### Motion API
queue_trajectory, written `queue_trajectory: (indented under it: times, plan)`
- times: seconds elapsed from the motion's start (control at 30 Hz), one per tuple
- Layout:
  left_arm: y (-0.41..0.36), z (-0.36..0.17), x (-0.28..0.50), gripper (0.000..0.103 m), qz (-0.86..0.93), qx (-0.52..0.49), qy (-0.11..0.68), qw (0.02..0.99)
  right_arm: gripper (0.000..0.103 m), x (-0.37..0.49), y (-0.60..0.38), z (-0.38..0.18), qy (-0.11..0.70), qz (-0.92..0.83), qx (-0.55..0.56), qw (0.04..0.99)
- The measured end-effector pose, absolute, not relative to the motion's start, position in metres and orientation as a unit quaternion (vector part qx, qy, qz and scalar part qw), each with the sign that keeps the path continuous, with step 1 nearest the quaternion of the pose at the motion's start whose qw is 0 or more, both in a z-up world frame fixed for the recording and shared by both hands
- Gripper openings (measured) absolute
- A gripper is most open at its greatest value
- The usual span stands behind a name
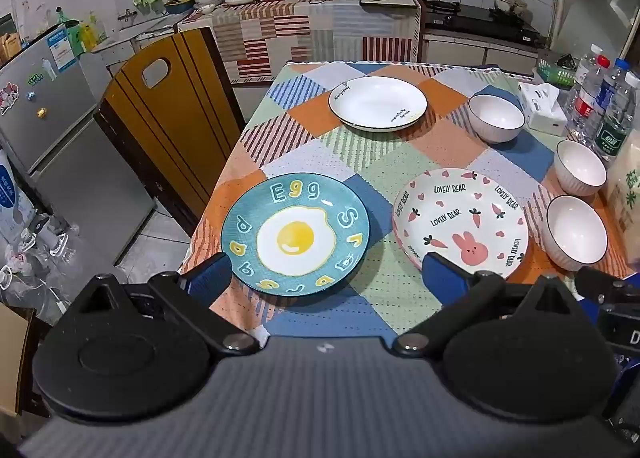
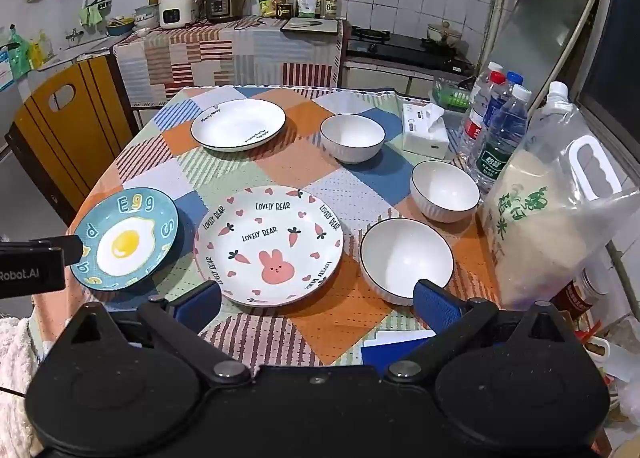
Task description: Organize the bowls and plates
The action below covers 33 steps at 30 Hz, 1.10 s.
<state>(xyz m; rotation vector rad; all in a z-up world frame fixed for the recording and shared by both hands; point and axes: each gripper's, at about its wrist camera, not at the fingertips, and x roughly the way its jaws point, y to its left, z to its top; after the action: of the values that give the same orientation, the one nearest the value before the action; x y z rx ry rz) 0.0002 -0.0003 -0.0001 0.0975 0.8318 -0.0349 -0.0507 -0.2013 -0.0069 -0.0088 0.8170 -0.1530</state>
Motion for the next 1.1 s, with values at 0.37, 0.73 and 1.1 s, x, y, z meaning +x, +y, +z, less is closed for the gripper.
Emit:
queue_trajectory:
  times: [0.37, 0.73, 1.1]
  plan:
    - [-0.0015, -0.0033, -0.0003, 0.103, -0.017, 0.041, 0.401, 0.915, 0.103, -0.0508, -0.2032, -0.0067, 0.402, -0.077, -0.009, 0.912]
    - [0.0013, 0.0002, -0.0042, 0.103, -0.025, 0.043, 0.395, 0.917, 0.103, -0.0514, -0.203, -0.005, 0.403, -0.081, -0.012, 0.912]
    - [-0.0001, 0.0019, -0.0062, 0.101, -0.036, 0.051, 0.394, 0.917, 0.103, -0.0492, -0.2021, -0.0061, 0.407, -0.083, -0.015, 0.909]
